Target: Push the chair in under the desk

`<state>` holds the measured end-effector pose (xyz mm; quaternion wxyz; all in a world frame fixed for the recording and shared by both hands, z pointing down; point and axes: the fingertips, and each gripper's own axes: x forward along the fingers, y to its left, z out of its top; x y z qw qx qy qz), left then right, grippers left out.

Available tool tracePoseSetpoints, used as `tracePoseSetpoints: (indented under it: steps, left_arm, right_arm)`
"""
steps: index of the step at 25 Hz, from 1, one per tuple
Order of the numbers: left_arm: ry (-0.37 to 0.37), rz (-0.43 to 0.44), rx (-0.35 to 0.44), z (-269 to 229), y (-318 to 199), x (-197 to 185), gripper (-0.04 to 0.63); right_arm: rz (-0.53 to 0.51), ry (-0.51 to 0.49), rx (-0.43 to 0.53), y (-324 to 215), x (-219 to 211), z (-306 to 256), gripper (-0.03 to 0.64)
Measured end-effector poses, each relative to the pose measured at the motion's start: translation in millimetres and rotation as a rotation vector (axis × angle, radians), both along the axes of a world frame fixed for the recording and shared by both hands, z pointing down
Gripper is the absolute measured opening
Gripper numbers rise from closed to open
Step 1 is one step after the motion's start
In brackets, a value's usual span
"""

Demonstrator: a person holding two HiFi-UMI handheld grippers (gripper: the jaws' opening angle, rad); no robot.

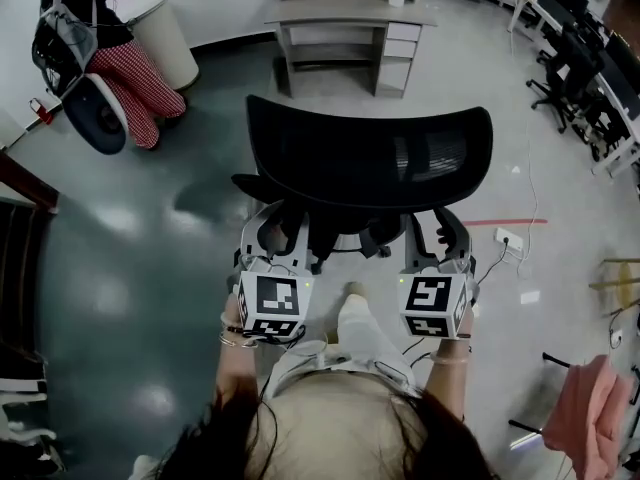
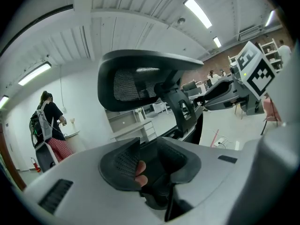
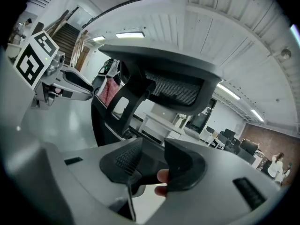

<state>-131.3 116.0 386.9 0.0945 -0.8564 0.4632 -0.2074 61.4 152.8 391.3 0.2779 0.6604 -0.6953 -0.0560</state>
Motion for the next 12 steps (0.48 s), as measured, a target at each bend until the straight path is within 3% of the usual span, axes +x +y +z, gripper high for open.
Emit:
tracePoseSetpoints:
  steps: [7,12]
  left_arm:
    - [-0.056,-0.005,0.015,9,-19,4,0.124]
    - [-0.138,-0.01,0.009,18,-31,2,0.144]
  right_arm:
    - [-0.024,0.068,-0.049,-17,2,13,0.164]
    - [-0.04,0.114,-0.086,-29,3,22,0.193]
